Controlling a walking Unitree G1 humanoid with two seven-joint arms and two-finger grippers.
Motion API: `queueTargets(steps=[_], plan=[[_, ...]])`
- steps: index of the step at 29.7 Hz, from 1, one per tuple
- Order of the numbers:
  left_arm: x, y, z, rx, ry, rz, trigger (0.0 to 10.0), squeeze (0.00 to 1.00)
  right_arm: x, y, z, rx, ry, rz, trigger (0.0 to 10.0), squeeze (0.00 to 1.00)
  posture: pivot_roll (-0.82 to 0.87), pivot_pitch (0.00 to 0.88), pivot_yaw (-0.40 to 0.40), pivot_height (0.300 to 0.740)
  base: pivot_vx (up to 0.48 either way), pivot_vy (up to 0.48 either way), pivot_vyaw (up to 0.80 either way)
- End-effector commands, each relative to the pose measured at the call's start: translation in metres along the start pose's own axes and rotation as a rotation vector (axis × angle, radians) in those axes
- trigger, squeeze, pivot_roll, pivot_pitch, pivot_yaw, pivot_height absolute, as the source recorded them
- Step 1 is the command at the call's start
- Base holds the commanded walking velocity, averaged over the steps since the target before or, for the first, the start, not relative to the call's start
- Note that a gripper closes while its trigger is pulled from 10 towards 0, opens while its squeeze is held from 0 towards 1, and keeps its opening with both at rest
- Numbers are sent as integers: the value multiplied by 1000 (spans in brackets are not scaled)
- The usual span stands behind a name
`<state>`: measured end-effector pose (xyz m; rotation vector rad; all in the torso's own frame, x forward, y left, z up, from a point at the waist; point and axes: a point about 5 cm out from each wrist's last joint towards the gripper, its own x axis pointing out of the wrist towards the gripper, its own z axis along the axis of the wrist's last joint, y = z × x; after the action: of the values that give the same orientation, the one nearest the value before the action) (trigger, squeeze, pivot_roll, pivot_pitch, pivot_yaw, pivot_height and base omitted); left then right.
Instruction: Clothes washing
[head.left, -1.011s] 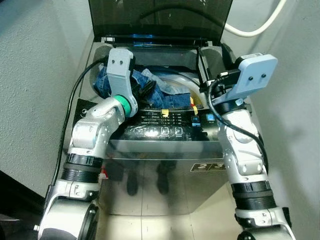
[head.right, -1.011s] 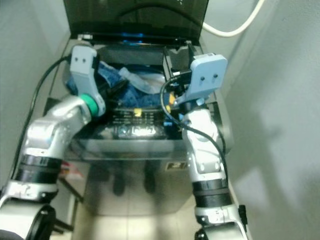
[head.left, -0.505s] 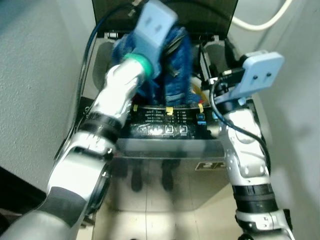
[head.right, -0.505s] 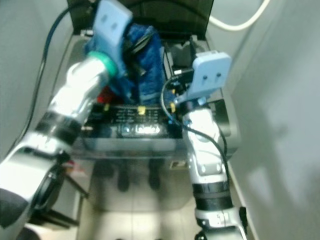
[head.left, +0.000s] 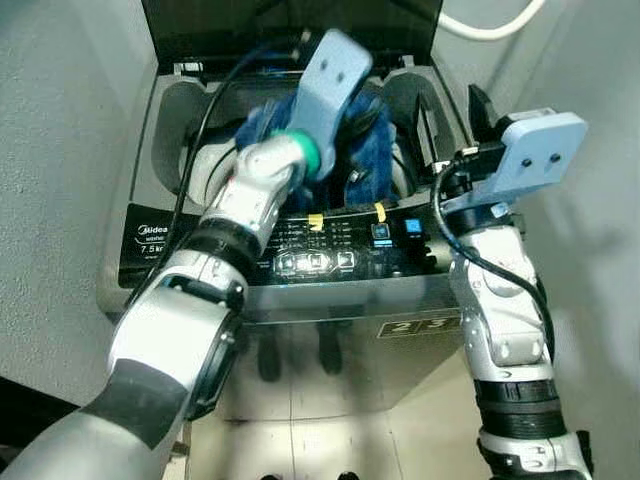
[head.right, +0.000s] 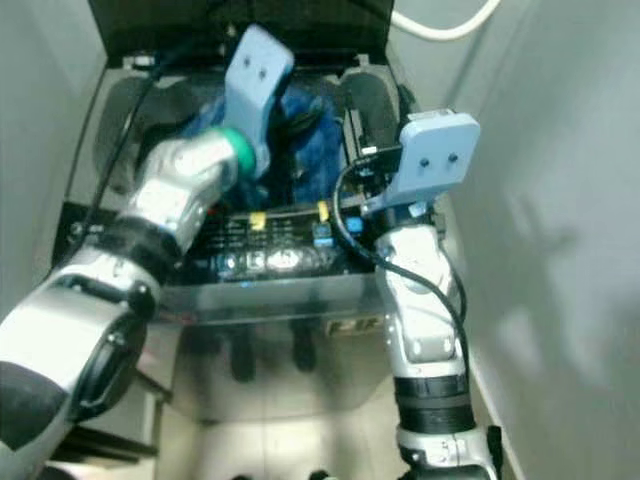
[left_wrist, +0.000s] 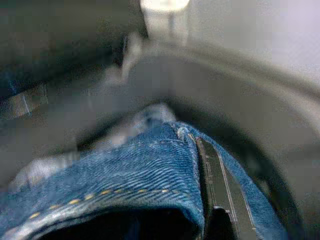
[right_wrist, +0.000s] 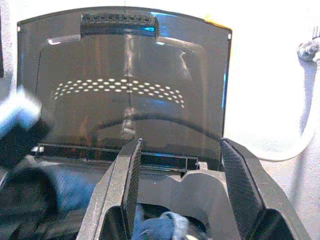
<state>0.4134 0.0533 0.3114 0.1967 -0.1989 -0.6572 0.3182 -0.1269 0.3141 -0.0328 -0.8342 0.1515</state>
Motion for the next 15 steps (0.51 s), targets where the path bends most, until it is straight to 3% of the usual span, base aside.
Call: queueTargets(steps=[1,2,5,7,9,14,15], plan=[[-4,5,-11,-41,46,21,10000,1000,-2,1,0,8,1,5,10000,0,-40,205,79,740,0,0,0],[-16,23,-22,-145,57,78,10000,1000,1,3,-1,18,2,20,10000,0,-20,193,61,740,0,0,0],[-23,34,-18,-165,-2,87,10000,1000,4,6,-1,29,1,32,10000,0,-7,185,51,740,0,0,0],[-27,38,-8,-99,-78,68,10000,1000,6,9,-2,38,-1,41,10000,0,5,178,44,740,0,0,0],[-34,39,2,33,-171,68,10000,1000,8,10,-3,43,-2,45,10000,0,14,171,38,740,0,0,0],[-44,32,18,145,-307,49,10000,1000,8,9,-4,45,0,48,10000,0,23,163,31,740,0,0,0],[-51,27,28,208,-373,43,10000,663,8,9,-5,47,2,49,10000,0,34,152,22,740,0,0,0]])
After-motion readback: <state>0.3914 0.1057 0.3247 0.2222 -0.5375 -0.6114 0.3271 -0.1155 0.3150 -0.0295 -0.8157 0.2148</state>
